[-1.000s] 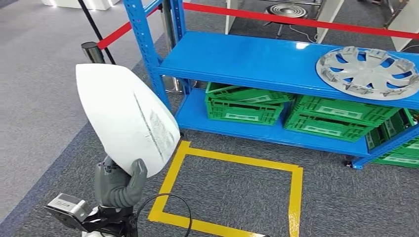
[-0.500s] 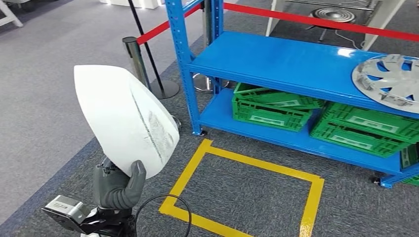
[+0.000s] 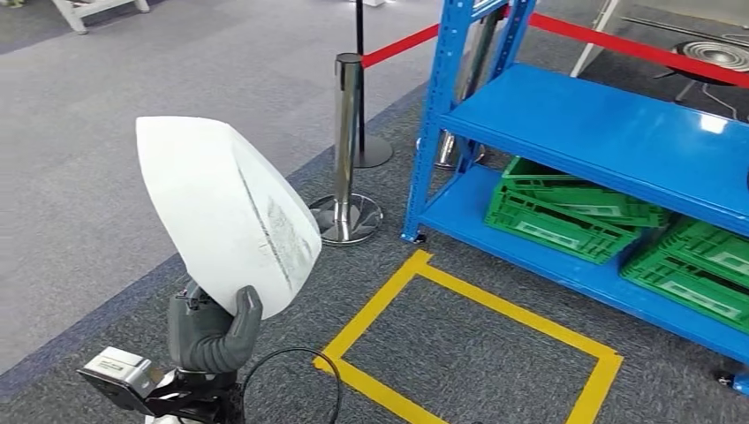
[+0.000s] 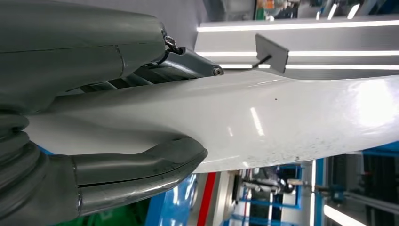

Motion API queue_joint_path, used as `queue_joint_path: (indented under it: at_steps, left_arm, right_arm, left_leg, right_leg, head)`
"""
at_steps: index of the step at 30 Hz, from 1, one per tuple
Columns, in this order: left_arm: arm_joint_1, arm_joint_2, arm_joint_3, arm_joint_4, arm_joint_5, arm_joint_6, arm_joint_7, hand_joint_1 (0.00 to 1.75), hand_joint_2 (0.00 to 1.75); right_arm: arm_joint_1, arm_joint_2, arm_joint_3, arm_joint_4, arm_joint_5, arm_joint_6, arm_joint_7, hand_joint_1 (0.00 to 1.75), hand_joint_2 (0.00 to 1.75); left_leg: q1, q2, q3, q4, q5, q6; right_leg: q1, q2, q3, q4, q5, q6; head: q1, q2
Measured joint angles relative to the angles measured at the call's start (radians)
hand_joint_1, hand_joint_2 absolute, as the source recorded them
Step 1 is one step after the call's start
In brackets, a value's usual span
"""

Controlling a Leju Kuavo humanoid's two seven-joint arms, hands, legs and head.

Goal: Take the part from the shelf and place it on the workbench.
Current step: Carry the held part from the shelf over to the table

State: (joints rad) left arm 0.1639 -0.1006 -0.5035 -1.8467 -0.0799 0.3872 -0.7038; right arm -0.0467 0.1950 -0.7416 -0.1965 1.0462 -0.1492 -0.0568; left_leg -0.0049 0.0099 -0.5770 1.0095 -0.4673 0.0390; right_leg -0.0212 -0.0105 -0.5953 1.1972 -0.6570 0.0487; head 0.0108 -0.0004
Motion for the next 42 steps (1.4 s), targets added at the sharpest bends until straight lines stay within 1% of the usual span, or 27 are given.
queue_joint_path:
  at_steps: [1,2,3,4,6,8,10,11,13,15,17,18,20,22,23,24,26,28,30,32,33,34,35,37,39,41,42]
  left_arm:
    - [0.001,0.000,0.000,0.000,0.000,-0.001,0.000,1.75,1.75]
    - [0.001,0.000,0.001,0.000,0.000,-0.001,0.000,1.75,1.75]
    - [0.002,0.000,0.002,0.000,0.001,-0.002,0.000,1.75,1.75]
    - [0.002,0.000,0.003,0.000,0.002,-0.002,0.000,1.75,1.75]
    - [0.002,-0.001,0.006,0.000,0.003,-0.003,0.000,1.75,1.75]
    - [0.001,-0.002,0.009,0.000,0.004,-0.004,0.000,1.75,1.75]
    - [0.003,-0.003,0.011,0.000,0.003,-0.004,0.000,1.75,1.75]
    - [0.005,-0.003,0.012,-0.001,0.003,-0.004,0.000,1.75,1.75]
    - [0.005,-0.004,0.013,-0.002,0.001,-0.004,0.000,1.75,1.75]
    - [0.003,-0.004,0.013,-0.002,0.000,-0.004,0.000,1.75,1.75]
    - [0.004,-0.004,0.013,-0.002,0.000,-0.004,0.000,1.75,1.75]
    - [0.005,-0.003,0.014,-0.002,0.000,-0.004,0.000,1.75,1.75]
    - [0.006,-0.004,0.014,-0.002,0.001,-0.004,0.000,1.75,1.75]
    - [0.005,-0.005,0.014,-0.003,0.003,-0.003,0.000,1.75,1.75]
    - [0.004,-0.006,0.015,-0.004,0.004,-0.003,0.000,1.75,1.75]
    - [0.004,-0.006,0.015,-0.004,0.005,-0.004,0.000,1.75,1.75]
    - [0.006,-0.006,0.016,-0.004,0.004,-0.005,0.000,1.75,1.75]
    - [0.006,-0.008,0.017,-0.006,0.005,-0.005,0.000,1.75,1.75]
    - [0.005,-0.011,0.017,-0.007,0.009,-0.003,0.000,1.75,1.75]
    - [0.006,-0.013,0.018,-0.007,0.011,-0.004,0.000,1.75,1.75]
    - [0.006,-0.013,0.018,-0.007,0.010,-0.004,0.000,1.75,1.75]
    - [0.006,-0.013,0.018,-0.007,0.010,-0.004,0.000,1.75,1.75]
    - [0.006,-0.013,0.018,-0.007,0.010,-0.004,0.000,1.75,1.75]
    - [0.006,-0.013,0.018,-0.007,0.010,-0.004,0.000,1.75,1.75]
    - [0.006,-0.013,0.019,-0.007,0.009,-0.005,0.001,1.75,1.75]
    - [0.008,-0.013,0.020,-0.007,0.009,-0.006,0.001,1.75,1.75]
    - [0.009,-0.013,0.020,-0.008,0.009,-0.006,0.001,1.75,1.75]
  right_arm:
    - [0.002,0.000,0.000,0.000,0.000,-0.002,0.001,0.00,0.00]
    - [0.004,0.000,0.000,0.000,0.001,-0.007,0.004,0.00,0.00]
    - [0.005,0.000,0.000,0.000,0.001,-0.014,0.008,0.00,0.00]
    - [0.006,0.001,0.000,0.000,0.001,-0.024,0.012,0.00,0.00]
    - [0.005,0.003,0.000,0.000,0.004,-0.043,0.017,0.00,0.00]
    - [0.003,0.006,0.000,0.000,0.009,-0.057,0.015,0.00,0.00]
    - [0.002,0.009,0.000,0.000,0.011,-0.063,0.011,0.00,0.00]
    - [0.001,0.011,0.000,0.000,0.012,-0.063,0.010,0.00,0.00]
    - [0.001,0.016,0.000,0.000,0.014,-0.064,0.008,0.00,0.00]
    - [0.002,0.019,0.000,0.000,0.017,-0.063,0.007,0.00,0.00]
    - [0.004,0.019,0.000,0.000,0.019,-0.063,0.007,0.00,0.00]
    - [0.004,0.019,0.000,0.000,0.020,-0.064,0.007,0.00,0.00]
    - [0.002,0.020,0.000,0.000,0.021,-0.064,0.007,0.00,0.00]
    - [-0.001,0.021,0.000,0.000,0.022,-0.064,0.007,0.00,0.00]
    - [-0.001,0.021,0.000,0.000,0.023,-0.064,0.007,0.00,0.00]
    - [-0.001,0.021,0.000,0.000,0.023,-0.064,0.007,0.00,0.00]
    - [-0.003,0.022,0.000,0.000,0.025,-0.064,0.007,0.00,0.00]
    - [-0.004,0.023,0.000,0.000,0.026,-0.063,0.006,0.00,0.00]
    - [-0.004,0.024,0.000,0.000,0.027,-0.063,0.004,0.00,0.00]
    - [-0.001,0.024,0.000,0.000,0.028,-0.062,0.006,0.00,0.00]
    - [0.001,0.024,0.000,0.000,0.028,-0.062,0.007,0.00,0.00]
    - [0.002,0.024,0.000,0.000,0.028,-0.061,0.008,0.00,0.00]
    - [0.002,0.024,0.000,0.000,0.028,-0.061,0.008,0.00,0.00]
    - [0.002,0.024,0.000,0.001,0.028,-0.061,0.009,0.00,0.00]
    - [0.001,0.024,0.000,0.002,0.029,-0.060,0.009,0.00,0.00]
    - [0.001,0.025,0.000,0.002,0.029,-0.060,0.009,0.00,0.00]
    - [0.001,0.026,0.000,0.002,0.029,-0.060,0.009,0.00,0.00]
  left_leg:
    - [-0.002,-0.014,-0.001,0.000,0.001,0.002]
    - [-0.005,-0.030,-0.002,0.001,0.002,0.004]
    - [-0.007,-0.046,-0.002,0.002,0.002,0.004]
    - [-0.008,-0.061,-0.002,0.004,0.002,0.004]
    - [-0.009,-0.088,-0.004,0.010,0.002,0.002]
    - [-0.007,-0.111,-0.012,0.016,0.003,-0.007]
    - [-0.004,-0.133,-0.020,0.016,0.009,-0.020]
    - [-0.004,-0.131,-0.023,0.018,0.010,-0.026]
    - [-0.006,-0.089,-0.041,0.057,-0.016,-0.040]
    - [-0.002,-0.038,-0.091,0.169,-0.077,-0.053]
    - [0.006,-0.024,-0.141,0.279,-0.118,-0.062]
    - [0.009,-0.021,-0.144,0.289,-0.113,-0.065]
    - [0.010,-0.003,-0.092,0.193,-0.052,-0.063]
    - [0.001,0.050,-0.024,0.061,-0.006,-0.052]
    - [-0.005,0.070,-0.007,0.024,0.000,-0.045]
    - [-0.010,0.078,-0.003,0.011,-0.003,-0.038]
    - [-0.010,0.056,-0.005,0.004,0.001,-0.025]
    - [-0.004,0.031,-0.004,-0.004,0.007,-0.011]
    - [-0.002,0.008,-0.003,-0.008,0.010,-0.002]
    - [-0.004,-0.020,-0.004,-0.007,0.010,0.001]
    - [-0.004,-0.035,-0.004,-0.006,0.010,0.002]
    - [-0.004,-0.051,-0.003,-0.005,0.010,0.001]
    - [-0.003,-0.066,-0.002,-0.002,0.009,0.000]
    - [-0.002,-0.093,-0.007,0.009,0.004,-0.007]
    - [-0.001,-0.116,-0.017,0.018,0.005,-0.019]
    - [0.001,-0.136,-0.025,0.019,0.009,-0.030]
    - [0.000,-0.124,-0.028,0.025,0.005,-0.035]
  right_leg:
    - [0.001,0.006,-0.032,0.061,-0.017,-0.002]
    - [0.003,0.008,-0.051,0.091,-0.016,-0.005]
    - [0.004,0.010,-0.052,0.083,0.005,-0.009]
    - [0.004,0.016,-0.034,0.033,0.043,-0.013]
    - [0.003,0.060,0.021,-0.100,0.109,-0.022]
    - [0.001,0.097,0.055,-0.171,0.126,-0.026]
    - [0.002,0.088,0.064,-0.180,0.125,-0.031]
    - [0.001,0.076,0.066,-0.183,0.128,-0.036]
    - [-0.002,0.048,0.071,-0.191,0.133,-0.047]
    - [-0.001,0.017,0.073,-0.193,0.132,-0.052]
    - [0.000,-0.015,0.073,-0.193,0.130,-0.053]
    - [0.000,-0.030,0.074,-0.193,0.129,-0.053]
    - [0.000,-0.056,0.078,-0.193,0.125,-0.050]
    - [0.003,-0.076,0.084,-0.193,0.120,-0.042]
    - [0.006,-0.085,0.086,-0.193,0.117,-0.037]
    - [0.008,-0.096,0.088,-0.194,0.115,-0.032]
    - [0.009,-0.111,0.092,-0.197,0.110,-0.021]
    - [0.006,-0.073,0.081,-0.168,0.083,-0.012]
    - [0.004,-0.014,0.029,-0.056,0.024,-0.011]
    - [0.005,0.006,-0.039,0.072,-0.017,-0.011]
    - [0.005,0.008,-0.057,0.094,-0.011,-0.012]
    - [0.005,0.010,-0.055,0.075,0.016,-0.012]
    - [0.004,0.019,-0.034,0.017,0.058,-0.012]
    - [-0.003,0.070,0.019,-0.113,0.119,-0.013]
    - [-0.006,0.106,0.045,-0.166,0.129,-0.015]
    - [-0.005,0.090,0.050,-0.168,0.130,-0.023]
    - [-0.005,0.078,0.053,-0.170,0.131,-0.029]
  head:
    - [0.001,0.000]
    - [0.001,0.000]
    - [0.000,0.000]
    - [0.000,0.000]
    - [0.000,0.000]
    - [0.000,0.000]
    - [-0.001,0.000]
    - [0.000,0.000]
    - [-0.008,0.000]
    - [-0.016,0.000]
    - [-0.016,0.000]
    - [-0.016,0.000]
    - [-0.017,0.000]
    - [-0.017,0.000]
    - [-0.017,0.000]
    - [-0.017,0.000]
    - [-0.017,0.000]
    - [-0.014,0.000]
    - [-0.010,0.000]
    - [-0.008,0.000]
    - [-0.008,0.000]
    - [-0.008,0.000]
    - [-0.008,0.000]
    - [-0.008,0.000]
    - [-0.008,0.000]
    - [-0.008,0.000]
    - [-0.009,0.000]
